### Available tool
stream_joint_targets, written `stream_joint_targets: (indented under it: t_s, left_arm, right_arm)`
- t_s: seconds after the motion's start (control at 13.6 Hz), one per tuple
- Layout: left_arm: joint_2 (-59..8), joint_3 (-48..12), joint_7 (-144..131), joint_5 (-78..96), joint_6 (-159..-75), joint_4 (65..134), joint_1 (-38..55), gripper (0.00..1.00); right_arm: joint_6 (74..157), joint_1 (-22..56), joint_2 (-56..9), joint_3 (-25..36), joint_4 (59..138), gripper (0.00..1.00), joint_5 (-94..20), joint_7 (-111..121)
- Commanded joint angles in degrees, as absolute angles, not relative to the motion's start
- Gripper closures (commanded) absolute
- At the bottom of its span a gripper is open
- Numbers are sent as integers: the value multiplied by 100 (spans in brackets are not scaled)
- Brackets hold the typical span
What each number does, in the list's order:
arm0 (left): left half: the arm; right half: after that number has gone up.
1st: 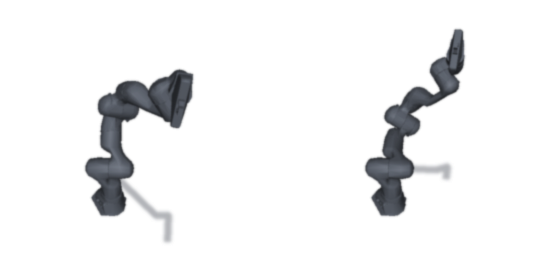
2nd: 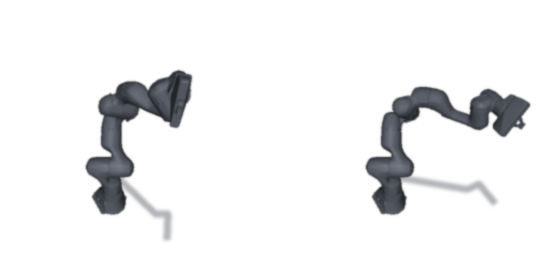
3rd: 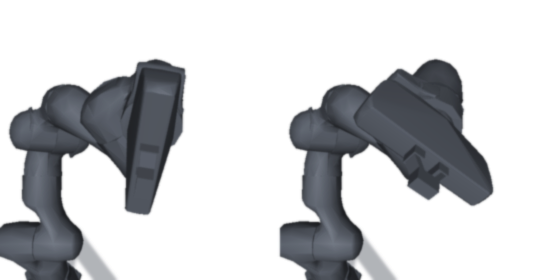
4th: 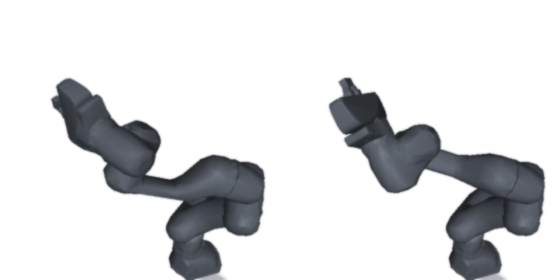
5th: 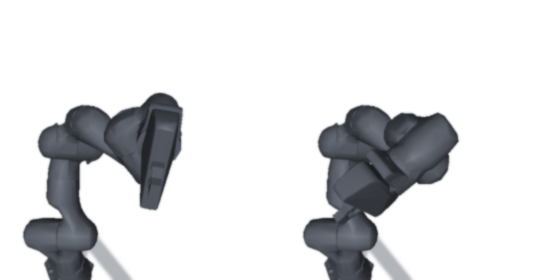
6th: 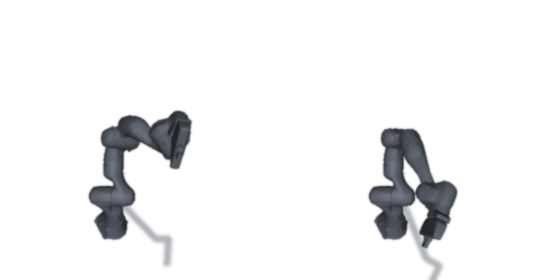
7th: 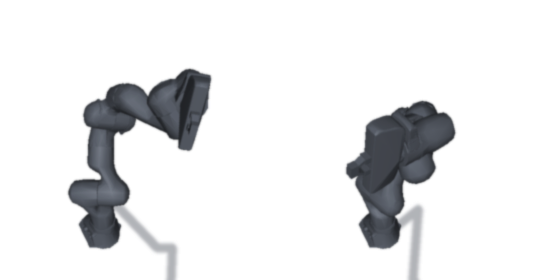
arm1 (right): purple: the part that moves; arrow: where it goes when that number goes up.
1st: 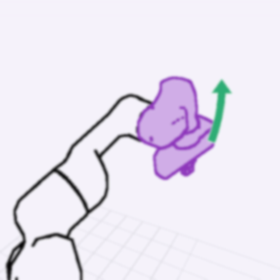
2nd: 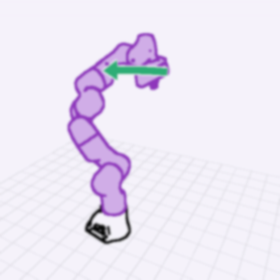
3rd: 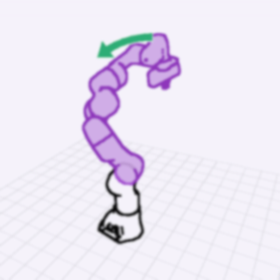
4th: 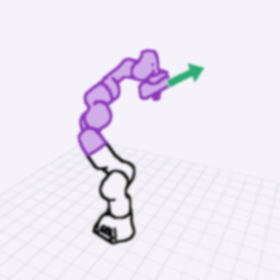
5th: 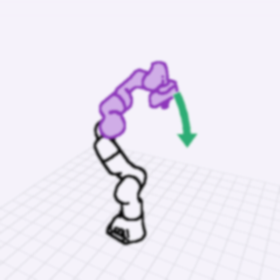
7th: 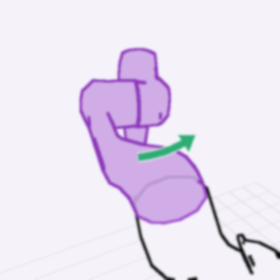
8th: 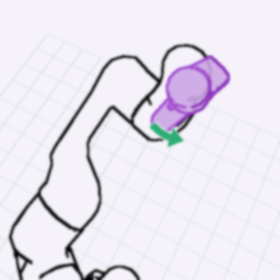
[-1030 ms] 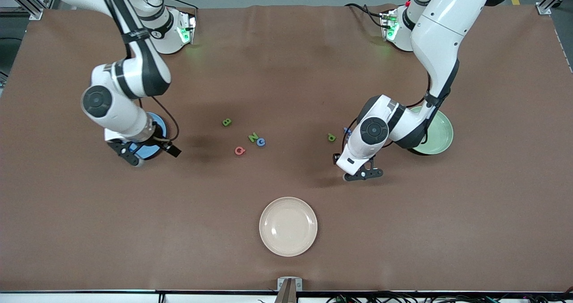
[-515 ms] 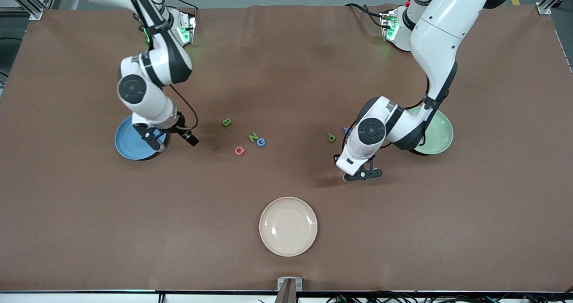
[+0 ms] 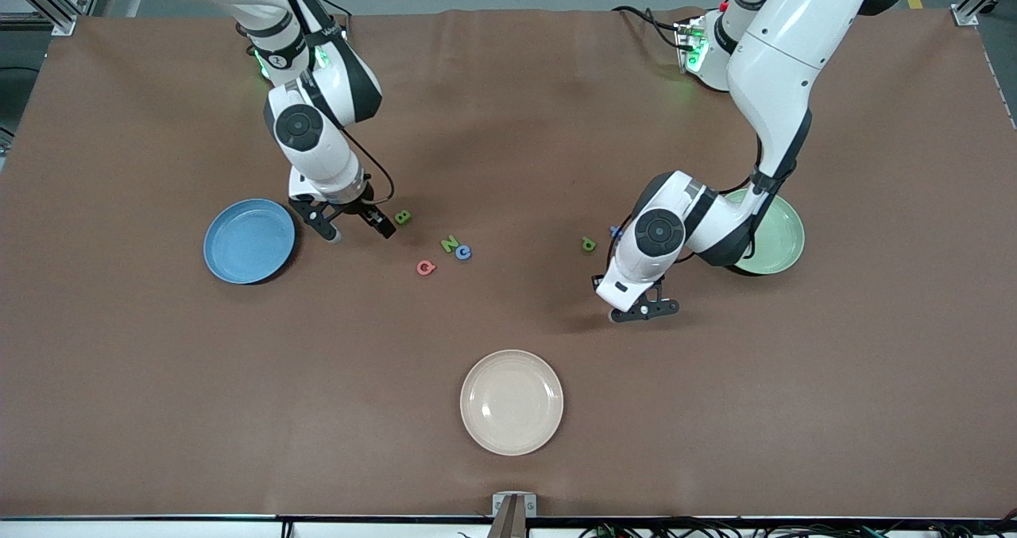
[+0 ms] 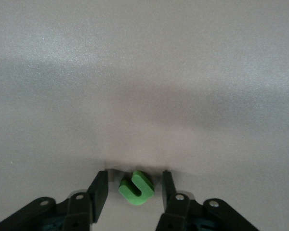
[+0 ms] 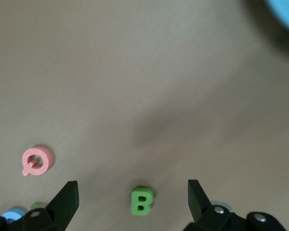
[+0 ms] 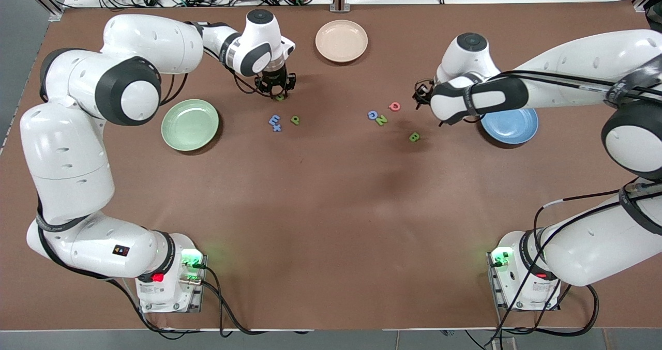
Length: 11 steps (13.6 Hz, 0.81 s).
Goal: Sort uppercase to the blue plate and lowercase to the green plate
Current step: 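Grasp the green u with the left gripper while the right gripper grasps the B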
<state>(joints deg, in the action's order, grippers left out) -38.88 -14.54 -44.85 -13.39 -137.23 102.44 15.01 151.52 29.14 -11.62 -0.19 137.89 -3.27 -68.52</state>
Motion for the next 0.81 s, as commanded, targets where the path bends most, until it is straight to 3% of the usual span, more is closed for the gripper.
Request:
stream_joint_targets:
  t_s: [0.0, 0.37, 0.74]
  left_arm:
    - [-3955, -1441, -4641, -1468, -13825, 10204, 1538, 51]
    - [-3955, -1450, -4903, -1468, -13852, 10204, 1547, 67]
    - [-3517, -1476, -4949, -1468, -13755, 10405, 1424, 78]
  right_arm:
    - [15451, 3120, -1379, 26, 13843, 0, -325, -7075]
    - [15530, 3304, -1810, 26, 13825, 1, -343, -7250]
    - [15768, 3436, -1907, 18, 13825, 13, -360, -7400]
